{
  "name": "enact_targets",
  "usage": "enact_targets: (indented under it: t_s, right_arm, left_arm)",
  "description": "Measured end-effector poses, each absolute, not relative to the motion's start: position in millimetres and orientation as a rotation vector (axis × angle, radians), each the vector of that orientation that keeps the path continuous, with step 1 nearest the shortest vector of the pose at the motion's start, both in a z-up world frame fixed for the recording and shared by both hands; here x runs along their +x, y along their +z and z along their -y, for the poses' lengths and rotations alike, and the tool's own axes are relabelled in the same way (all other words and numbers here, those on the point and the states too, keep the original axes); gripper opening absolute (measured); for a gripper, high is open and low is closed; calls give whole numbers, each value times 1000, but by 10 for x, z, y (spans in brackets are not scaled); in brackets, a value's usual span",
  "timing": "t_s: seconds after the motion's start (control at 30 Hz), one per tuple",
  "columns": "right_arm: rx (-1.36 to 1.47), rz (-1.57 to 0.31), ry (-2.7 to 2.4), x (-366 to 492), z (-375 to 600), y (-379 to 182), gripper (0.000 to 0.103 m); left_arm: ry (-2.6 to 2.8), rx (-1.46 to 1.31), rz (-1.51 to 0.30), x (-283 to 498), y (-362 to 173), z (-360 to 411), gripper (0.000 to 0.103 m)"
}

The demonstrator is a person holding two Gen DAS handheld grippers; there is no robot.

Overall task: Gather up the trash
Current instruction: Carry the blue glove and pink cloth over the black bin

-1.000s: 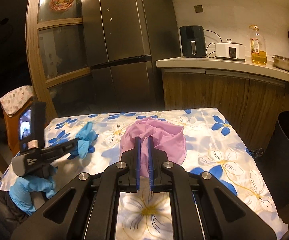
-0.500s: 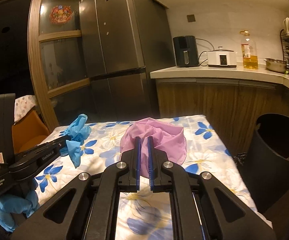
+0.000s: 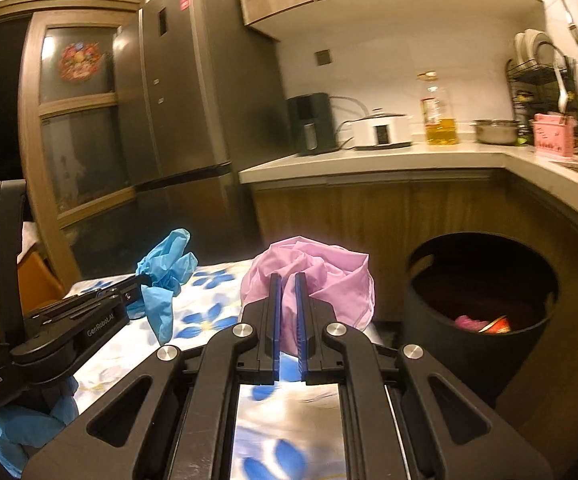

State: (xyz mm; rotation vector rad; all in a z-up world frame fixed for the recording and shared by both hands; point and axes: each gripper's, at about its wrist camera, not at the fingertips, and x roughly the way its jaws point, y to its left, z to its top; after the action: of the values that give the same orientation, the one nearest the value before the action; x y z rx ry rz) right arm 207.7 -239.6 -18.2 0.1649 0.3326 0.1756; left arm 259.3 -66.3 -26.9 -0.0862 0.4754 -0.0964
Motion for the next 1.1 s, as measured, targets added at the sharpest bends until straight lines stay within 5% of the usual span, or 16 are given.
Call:
enact_targets:
  t_s: [0.67,1.1]
  right_arm:
    - [226,-259,-153,2210,3800,-104,7]
    - [238,-276,-173,2460,4095,-160,8]
  left_arm:
    - [-460,14,-405,2996,-134,2595,4]
    - [-554,7,-432,3285,-266,2881,5]
